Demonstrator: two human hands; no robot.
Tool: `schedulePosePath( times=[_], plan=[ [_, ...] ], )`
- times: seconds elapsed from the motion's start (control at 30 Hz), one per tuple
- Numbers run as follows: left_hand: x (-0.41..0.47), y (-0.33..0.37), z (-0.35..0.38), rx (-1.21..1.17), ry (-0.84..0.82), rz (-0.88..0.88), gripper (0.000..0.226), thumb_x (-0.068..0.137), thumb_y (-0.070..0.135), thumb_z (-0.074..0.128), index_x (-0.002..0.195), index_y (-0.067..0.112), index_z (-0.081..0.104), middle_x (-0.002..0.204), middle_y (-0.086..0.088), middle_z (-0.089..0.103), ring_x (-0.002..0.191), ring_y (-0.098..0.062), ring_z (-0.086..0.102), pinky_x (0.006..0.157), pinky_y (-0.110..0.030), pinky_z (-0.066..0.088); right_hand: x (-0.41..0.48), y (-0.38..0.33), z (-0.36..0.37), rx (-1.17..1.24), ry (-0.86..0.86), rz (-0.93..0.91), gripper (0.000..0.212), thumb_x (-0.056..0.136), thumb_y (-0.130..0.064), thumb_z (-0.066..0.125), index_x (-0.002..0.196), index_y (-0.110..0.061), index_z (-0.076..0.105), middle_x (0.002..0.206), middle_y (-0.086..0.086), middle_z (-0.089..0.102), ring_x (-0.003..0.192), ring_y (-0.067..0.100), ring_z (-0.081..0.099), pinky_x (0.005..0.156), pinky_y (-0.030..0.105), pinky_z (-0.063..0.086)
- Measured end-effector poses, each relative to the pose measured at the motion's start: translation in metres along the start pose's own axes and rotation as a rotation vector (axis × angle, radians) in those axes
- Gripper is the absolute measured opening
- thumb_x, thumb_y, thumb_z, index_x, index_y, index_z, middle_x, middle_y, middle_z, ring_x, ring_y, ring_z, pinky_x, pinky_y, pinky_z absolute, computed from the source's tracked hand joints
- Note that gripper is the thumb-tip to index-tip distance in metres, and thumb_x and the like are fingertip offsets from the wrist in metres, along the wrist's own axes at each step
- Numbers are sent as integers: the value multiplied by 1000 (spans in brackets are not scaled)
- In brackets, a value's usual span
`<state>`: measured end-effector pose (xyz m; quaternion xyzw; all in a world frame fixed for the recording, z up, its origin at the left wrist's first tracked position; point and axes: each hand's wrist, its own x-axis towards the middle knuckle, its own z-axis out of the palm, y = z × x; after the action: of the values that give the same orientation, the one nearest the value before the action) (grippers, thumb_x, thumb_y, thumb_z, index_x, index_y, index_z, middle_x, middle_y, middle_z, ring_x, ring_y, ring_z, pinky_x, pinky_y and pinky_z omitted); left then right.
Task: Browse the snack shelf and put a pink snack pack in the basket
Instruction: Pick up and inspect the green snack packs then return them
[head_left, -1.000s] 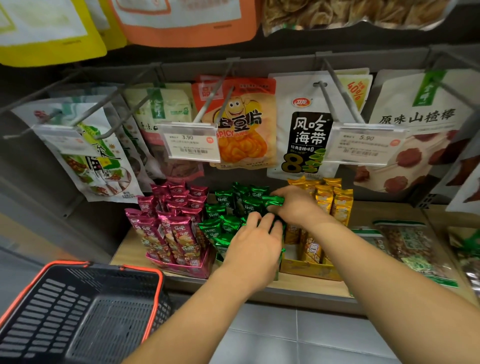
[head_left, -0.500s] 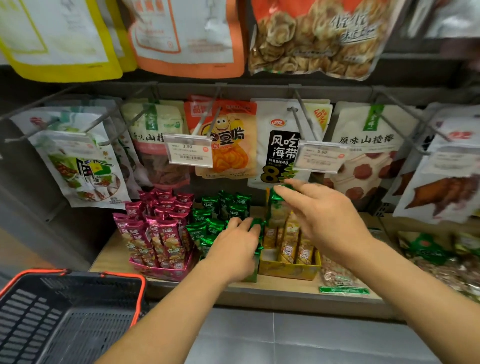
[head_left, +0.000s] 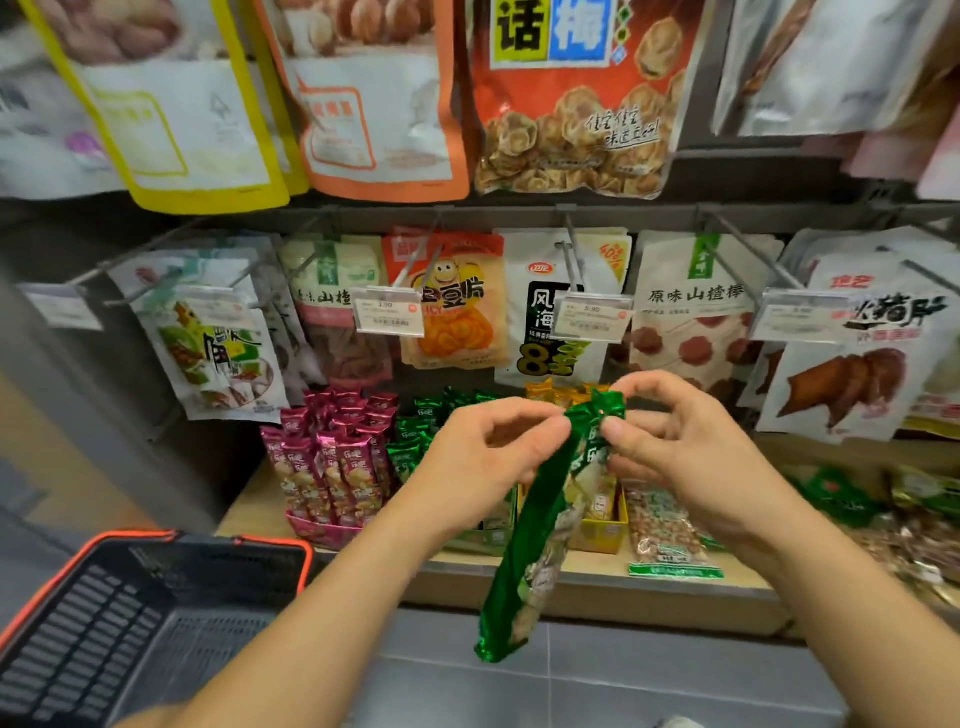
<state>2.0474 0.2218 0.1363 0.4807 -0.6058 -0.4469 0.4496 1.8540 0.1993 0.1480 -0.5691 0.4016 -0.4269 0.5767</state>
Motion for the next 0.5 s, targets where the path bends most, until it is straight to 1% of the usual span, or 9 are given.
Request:
schedulePosePath(
  times=[0.07,0.13,0.17,0.2,0.27,0.3,0.37,0.43,0.5],
  plan=[
    [-8,7,1,-57,62,40,10,86,23,71,94,29,74,85,4,74,75,-5,65,59,-20,51,1,-2,7,120,-28,50,32,67,-24,73,95,-16,58,80,7,74,72,15,68,62,24,55],
    [-11,9,0,-107,125,49,16,82,10,74,89,24,73,77,1,71,68,-8,63,55,-20,50,4,0,18,155,-81,96,21,68,-29,73,84,-19,66,79,8,73,71,16,69,61,24,54],
    [-11,9,-2,-115,156,43,18,80,6,75,86,23,73,73,1,68,65,-9,61,54,-20,50,6,1,25,154,-101,116,15,69,-30,72,79,-21,68,76,6,72,67,14,67,61,25,52],
    [-10,7,-6,-114,184,31,21,77,3,76,82,23,72,69,1,66,62,-9,60,54,-21,51,8,3,31,153,-113,134,13,70,-31,72,78,-21,68,72,4,69,62,13,63,60,26,47],
    [-9,3,-14,-108,220,-2,27,72,-3,78,70,24,72,64,3,65,59,-10,58,55,-21,52,13,9,40,173,-123,159,19,71,-29,71,85,-18,65,67,1,63,55,10,53,57,29,32],
    [-8,1,-19,-103,229,-21,30,71,-5,79,64,24,72,62,3,65,58,-10,58,55,-21,52,15,11,43,195,-136,172,23,73,-26,71,91,-16,62,66,-1,62,53,8,52,57,29,31],
    [-8,-2,-26,-102,228,-61,31,70,-5,79,59,23,73,60,3,65,57,-10,59,56,-21,51,17,16,48,262,-188,198,25,78,-19,67,100,-13,57,66,-1,65,53,8,57,56,27,40],
    [-7,-3,-31,-180,206,-104,30,73,-7,75,59,20,73,59,2,65,55,-10,61,56,-19,51,19,19,52,345,-219,215,24,82,-14,65,104,-10,56,73,6,69,58,13,64,56,26,51],
    [-5,-4,-33,-284,191,-135,30,76,-9,70,59,15,72,59,-1,63,54,-12,63,55,-19,51,23,21,56,385,-225,231,23,82,-12,65,104,-9,58,77,11,70,62,17,67,55,27,54]
  ],
)
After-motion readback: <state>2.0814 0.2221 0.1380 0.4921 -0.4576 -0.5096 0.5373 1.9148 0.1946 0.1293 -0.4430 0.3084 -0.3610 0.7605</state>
